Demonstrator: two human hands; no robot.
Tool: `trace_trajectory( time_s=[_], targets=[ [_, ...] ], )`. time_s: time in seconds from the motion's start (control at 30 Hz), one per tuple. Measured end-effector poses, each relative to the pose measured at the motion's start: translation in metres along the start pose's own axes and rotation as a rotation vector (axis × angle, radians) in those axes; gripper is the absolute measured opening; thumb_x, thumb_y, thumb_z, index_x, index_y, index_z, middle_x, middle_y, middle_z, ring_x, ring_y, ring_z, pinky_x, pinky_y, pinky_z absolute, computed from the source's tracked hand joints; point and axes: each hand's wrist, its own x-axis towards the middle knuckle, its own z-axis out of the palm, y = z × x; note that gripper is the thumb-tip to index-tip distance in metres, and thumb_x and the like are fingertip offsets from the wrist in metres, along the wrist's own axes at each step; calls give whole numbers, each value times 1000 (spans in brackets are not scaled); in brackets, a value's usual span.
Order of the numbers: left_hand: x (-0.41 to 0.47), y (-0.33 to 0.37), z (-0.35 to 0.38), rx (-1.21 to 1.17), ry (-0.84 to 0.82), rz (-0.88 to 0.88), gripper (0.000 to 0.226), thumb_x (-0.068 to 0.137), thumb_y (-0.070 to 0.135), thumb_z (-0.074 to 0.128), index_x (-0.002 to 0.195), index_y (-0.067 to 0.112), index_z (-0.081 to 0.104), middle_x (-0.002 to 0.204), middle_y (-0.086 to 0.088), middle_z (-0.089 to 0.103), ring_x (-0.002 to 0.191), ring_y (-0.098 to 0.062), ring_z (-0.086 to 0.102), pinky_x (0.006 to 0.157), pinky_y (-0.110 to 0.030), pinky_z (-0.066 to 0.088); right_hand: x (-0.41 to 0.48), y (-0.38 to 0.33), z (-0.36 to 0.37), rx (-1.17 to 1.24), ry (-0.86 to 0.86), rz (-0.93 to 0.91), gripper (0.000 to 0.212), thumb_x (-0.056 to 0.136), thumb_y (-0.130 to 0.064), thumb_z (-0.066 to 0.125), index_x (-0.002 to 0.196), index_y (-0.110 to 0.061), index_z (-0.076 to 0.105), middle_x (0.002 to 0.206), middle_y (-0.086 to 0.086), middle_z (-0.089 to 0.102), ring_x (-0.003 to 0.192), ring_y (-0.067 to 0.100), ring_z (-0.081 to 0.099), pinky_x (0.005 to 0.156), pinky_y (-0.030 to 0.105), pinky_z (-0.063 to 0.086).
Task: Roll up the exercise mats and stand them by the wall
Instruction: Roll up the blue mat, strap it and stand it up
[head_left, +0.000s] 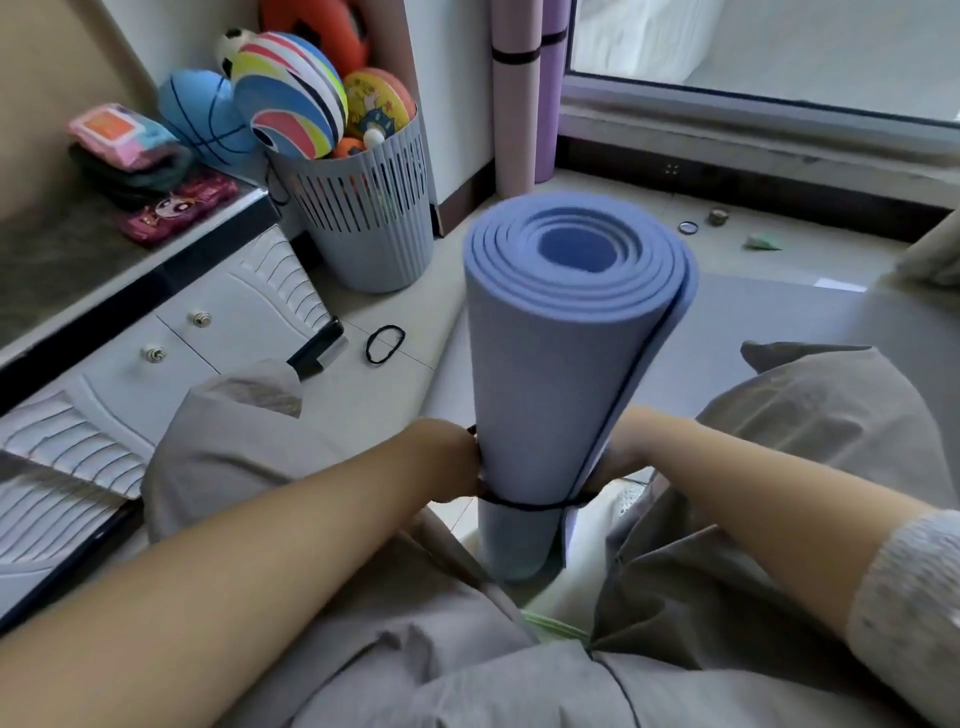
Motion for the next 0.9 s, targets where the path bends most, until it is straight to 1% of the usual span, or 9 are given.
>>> trace_trajectory(
  time_s=[0.13, 0.3, 0.4, 0.43, 0.53, 0.6, 0.67, 0.77, 0.9],
  targets=[
    [-19, 6, -3, 58, 116, 119, 48, 101, 43, 27, 121, 16, 61, 124, -3, 60, 115, -28, 54, 104, -45, 33, 15, 3, -3, 52, 73, -26, 64, 67, -51, 74, 125, -29, 60, 122, -5, 63, 111, 23, 57, 101, 34, 42],
    [-23, 17, 1, 28, 189, 236, 40, 97, 38, 42, 111, 9, 65, 109, -11, 64, 102, -32, 59, 83, -35, 48, 26, 1, -12, -18, -26, 31, 54, 71, -51, 73, 116, -23, 62, 117, -5, 63, 107, 19, 57, 96, 29, 45],
    [-23, 34, -2, -27, 220, 305, 38, 97, 38, 47, 108, 6, 64, 104, -14, 65, 96, -33, 59, 73, -31, 41, 17, -1, -24, -56, -43, -3, 29, 88, -22, 68, 115, -18, 57, 108, 0, 53, 96, 17, 47, 60, 15, 38],
    [-22, 35, -3, -71, 224, 308, 37, 96, 38, 47, 108, 7, 63, 103, -14, 64, 96, -32, 59, 72, -31, 40, 14, -1, -25, -63, -37, -9, 28, 88, -21, 68, 114, -19, 58, 104, 2, 53, 94, 18, 47, 59, 16, 37],
    [-14, 22, -14, -191, 210, 260, 29, 96, 37, 47, 103, 15, 65, 102, -5, 63, 96, -28, 57, 76, -32, 44, 18, 11, -12, -34, 55, -63, 30, 86, -38, 65, 105, -15, 66, 102, 7, 65, 94, 26, 57, 83, 28, 44],
    [-9, 11, -22, -240, 200, 231, 22, 94, 33, 49, 94, 19, 66, 95, -1, 62, 90, -25, 56, 75, -32, 46, 7, 15, -5, -11, 96, -69, 32, 90, -45, 54, 93, -16, 67, 94, 5, 66, 78, 21, 53, 80, 27, 41],
    [-3, 8, -27, -259, 200, 219, 19, 92, 32, 52, 94, 18, 66, 91, 0, 61, 86, -23, 54, 72, -31, 45, -6, 17, -3, 1, 144, -114, 38, 95, -44, 45, 102, -15, 68, 100, 8, 66, 81, 21, 52, 77, 27, 41],
    [2, 14, -33, -239, 207, 218, 20, 93, 33, 54, 104, 20, 65, 93, 1, 59, 83, -20, 50, 70, -28, 40, -18, 25, 4, -5, 216, -169, 37, 92, -41, 50, 116, -18, 65, 103, 5, 67, 83, 21, 54, 78, 30, 47],
    [5, 21, -38, -227, 213, 242, 27, 94, 34, 55, 117, 22, 61, 109, 0, 62, 98, -23, 56, 73, -27, 39, -24, 29, 11, -23, 230, -193, 35, 87, -35, 57, 114, -15, 64, 103, 2, 67, 87, 21, 58, 81, 33, 50]
  ],
)
